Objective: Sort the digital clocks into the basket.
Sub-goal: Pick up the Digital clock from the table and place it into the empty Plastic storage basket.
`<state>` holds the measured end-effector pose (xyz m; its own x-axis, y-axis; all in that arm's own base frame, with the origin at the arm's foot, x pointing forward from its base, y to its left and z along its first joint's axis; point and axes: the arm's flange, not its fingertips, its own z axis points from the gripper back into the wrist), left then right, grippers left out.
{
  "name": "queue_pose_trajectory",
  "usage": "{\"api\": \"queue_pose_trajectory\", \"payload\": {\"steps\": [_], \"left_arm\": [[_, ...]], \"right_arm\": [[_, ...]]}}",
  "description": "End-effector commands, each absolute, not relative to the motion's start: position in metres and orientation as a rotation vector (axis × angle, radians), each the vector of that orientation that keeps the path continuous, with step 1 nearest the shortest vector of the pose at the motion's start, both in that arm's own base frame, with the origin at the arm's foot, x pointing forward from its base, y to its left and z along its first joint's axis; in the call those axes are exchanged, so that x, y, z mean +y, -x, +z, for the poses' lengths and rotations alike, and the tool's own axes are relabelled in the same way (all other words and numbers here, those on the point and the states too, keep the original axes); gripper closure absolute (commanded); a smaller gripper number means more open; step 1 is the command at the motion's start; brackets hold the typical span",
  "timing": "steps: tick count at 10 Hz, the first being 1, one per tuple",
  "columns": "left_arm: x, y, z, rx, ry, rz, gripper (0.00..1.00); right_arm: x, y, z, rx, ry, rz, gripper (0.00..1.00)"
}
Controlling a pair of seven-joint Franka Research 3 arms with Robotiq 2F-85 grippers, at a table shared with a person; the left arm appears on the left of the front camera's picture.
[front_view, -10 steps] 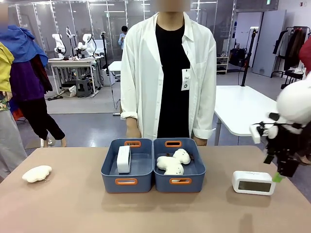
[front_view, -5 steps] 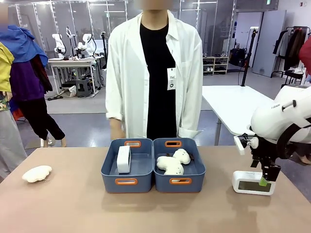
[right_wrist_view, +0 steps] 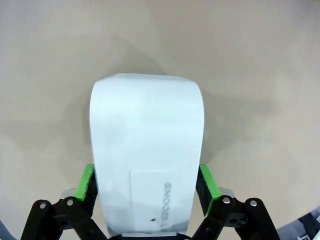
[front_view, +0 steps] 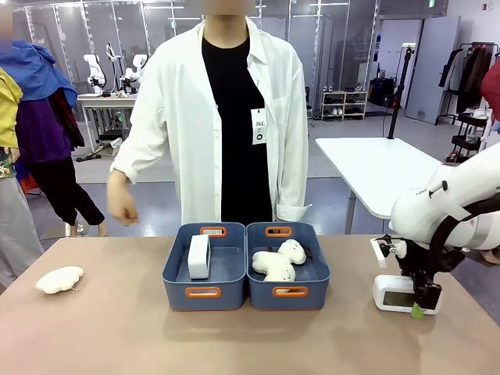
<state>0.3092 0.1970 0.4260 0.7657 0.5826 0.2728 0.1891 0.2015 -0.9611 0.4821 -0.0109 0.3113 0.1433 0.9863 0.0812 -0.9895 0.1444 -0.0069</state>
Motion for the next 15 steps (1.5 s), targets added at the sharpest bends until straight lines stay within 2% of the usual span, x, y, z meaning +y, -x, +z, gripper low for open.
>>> {"api": "queue_pose_trajectory", "payload": {"steps": [1,7,9,11,12,15], "left_arm": [[0.196,-0.303,0.429,-0.681,1.381,0.310,0.00],[0.196,-0.303,0.429,-0.681,1.381,0.310,0.00],[0.196,-0.303,0.429,-0.681,1.381,0.310,0.00],[0.196,-0.303,0.429,-0.681,1.381,0.310,0.00],[0.196,-0.303,0.429,-0.681,1.381,0.310,0.00],[0.196,-0.303,0.429,-0.681,1.381,0.310,0.00]], "right_arm": [[-0.009,-0.485,0.313,-0.089,-0.064,1.416,0.19],[-0.013,-0.484,0.343,-0.100,-0.131,1.373,0.77],[-0.019,-0.484,0.363,-0.155,-0.147,1.313,0.96],[-0.031,-0.481,0.449,-0.340,-0.172,1.209,0.96],[-0.017,-0.480,0.483,-0.409,-0.321,1.208,0.96],[0.111,-0.497,0.542,-0.496,-0.332,1.362,0.96]]}}
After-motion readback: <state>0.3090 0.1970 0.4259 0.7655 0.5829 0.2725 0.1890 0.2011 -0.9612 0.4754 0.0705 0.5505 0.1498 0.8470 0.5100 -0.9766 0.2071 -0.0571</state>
